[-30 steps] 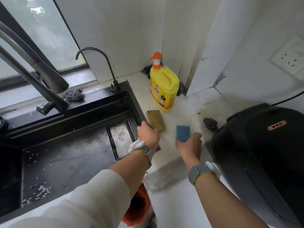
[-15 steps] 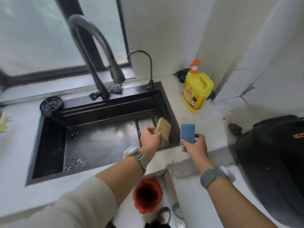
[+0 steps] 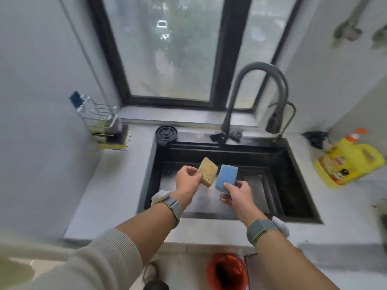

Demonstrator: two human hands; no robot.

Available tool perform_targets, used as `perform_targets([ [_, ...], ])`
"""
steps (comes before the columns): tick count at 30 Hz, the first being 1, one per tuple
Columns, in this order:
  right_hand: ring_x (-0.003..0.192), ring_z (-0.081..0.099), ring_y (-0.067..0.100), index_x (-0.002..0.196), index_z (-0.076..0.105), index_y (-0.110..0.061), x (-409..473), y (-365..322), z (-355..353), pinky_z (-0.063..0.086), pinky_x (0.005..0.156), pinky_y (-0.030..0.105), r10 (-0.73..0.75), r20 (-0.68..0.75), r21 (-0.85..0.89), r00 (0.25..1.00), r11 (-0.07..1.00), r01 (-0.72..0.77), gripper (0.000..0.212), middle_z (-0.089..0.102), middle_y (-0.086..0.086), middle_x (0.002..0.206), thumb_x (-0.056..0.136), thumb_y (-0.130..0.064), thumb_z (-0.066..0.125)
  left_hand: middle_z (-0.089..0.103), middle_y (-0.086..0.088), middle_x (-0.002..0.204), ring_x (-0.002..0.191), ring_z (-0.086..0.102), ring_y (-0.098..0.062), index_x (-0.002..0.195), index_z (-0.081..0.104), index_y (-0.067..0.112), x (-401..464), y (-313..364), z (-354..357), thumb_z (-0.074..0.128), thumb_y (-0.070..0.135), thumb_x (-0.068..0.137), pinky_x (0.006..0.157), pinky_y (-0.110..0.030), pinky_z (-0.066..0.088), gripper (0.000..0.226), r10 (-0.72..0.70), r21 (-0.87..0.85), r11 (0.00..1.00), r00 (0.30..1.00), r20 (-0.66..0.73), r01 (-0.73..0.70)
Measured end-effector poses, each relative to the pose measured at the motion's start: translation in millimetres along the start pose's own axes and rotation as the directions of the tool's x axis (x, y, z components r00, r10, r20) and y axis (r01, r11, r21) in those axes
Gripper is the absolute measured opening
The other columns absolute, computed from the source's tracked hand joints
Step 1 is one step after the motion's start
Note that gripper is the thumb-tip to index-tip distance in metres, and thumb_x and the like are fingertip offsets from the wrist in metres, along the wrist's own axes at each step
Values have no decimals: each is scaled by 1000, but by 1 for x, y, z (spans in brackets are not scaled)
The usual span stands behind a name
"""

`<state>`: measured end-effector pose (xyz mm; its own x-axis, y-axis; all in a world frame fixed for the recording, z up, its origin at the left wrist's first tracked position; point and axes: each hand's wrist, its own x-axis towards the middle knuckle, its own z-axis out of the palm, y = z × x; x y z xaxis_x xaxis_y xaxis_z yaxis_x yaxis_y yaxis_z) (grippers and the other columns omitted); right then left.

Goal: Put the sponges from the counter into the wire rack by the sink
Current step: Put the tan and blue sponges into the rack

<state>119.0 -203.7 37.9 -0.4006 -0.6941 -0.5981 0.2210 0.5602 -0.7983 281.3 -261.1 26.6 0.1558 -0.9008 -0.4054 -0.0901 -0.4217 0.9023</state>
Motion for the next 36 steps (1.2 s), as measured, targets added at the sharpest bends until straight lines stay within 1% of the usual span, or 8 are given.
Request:
perform_targets([
  [6,74,72,23,137,48,-7,-17,-18,142,59,62,32,-59,50,-42,997,997,61,41,66,10,106,101,-8,69,72,-6,98,94,71,-21,100,67,17,58,17,-126,78,7,88,89,-45,66,19,5,-18,1000,999,-49,-6],
  [10,73,73,27,140,50,-5,-25,-39,216,60,64,36,-84,102,-76,991,993,93,43,69,17,112,100,-9,66,73,-8,97,98,74,-27,97,66,19,88,42,-192,79,10,87,89,-49,65,20,36,-74,996,993,-110,-44],
  [18,81,72,22,141,48,-11,-32,-90,301,61,79,39,-185,190,-150,964,965,215,45,65,7,105,102,-22,68,71,-7,101,103,73,-27,106,65,12,122,94,-261,77,5,92,89,-44,67,20,120,-162,975,974,-194,-152],
  [24,75,68,20,146,47,-10,-21,-112,347,57,76,38,-246,236,-174,940,941,290,49,65,8,111,103,-22,66,73,-2,102,96,71,-21,109,69,14,144,126,-288,78,12,92,86,-39,64,19,177,-80,973,922,-345,-217],
  [28,75,70,20,148,46,-7,-15,-117,368,61,89,44,-257,286,-177,923,933,314,50,65,10,109,104,-22,66,76,-6,108,100,73,-24,109,72,15,155,136,-303,77,17,93,80,-33,63,17,179,-38,975,874,-452,-219],
  [31,75,71,20,150,44,-7,-9,-125,386,61,78,39,-258,316,-195,913,924,329,54,66,9,104,104,-22,66,74,-5,112,99,69,-21,115,71,14,163,142,-313,74,16,97,57,-8,47,19,153,-57,976,847,-509,-211],
  [33,75,72,19,151,43,-7,-6,-128,396,58,68,32,-259,330,-225,908,912,342,54,69,15,115,104,-22,65,73,-4,113,99,69,-19,117,70,13,168,142,-317,73,16,98,51,-7,44,20,136,-64,978,842,-521,-198],
  [36,75,73,17,150,43,-6,2,-131,409,58,66,30,-255,326,-268,910,899,347,54,67,19,129,104,-23,65,76,-7,113,100,72,-21,117,72,13,178,140,-318,73,16,98,57,-10,48,19,96,-117,975,828,-552,-190],
])
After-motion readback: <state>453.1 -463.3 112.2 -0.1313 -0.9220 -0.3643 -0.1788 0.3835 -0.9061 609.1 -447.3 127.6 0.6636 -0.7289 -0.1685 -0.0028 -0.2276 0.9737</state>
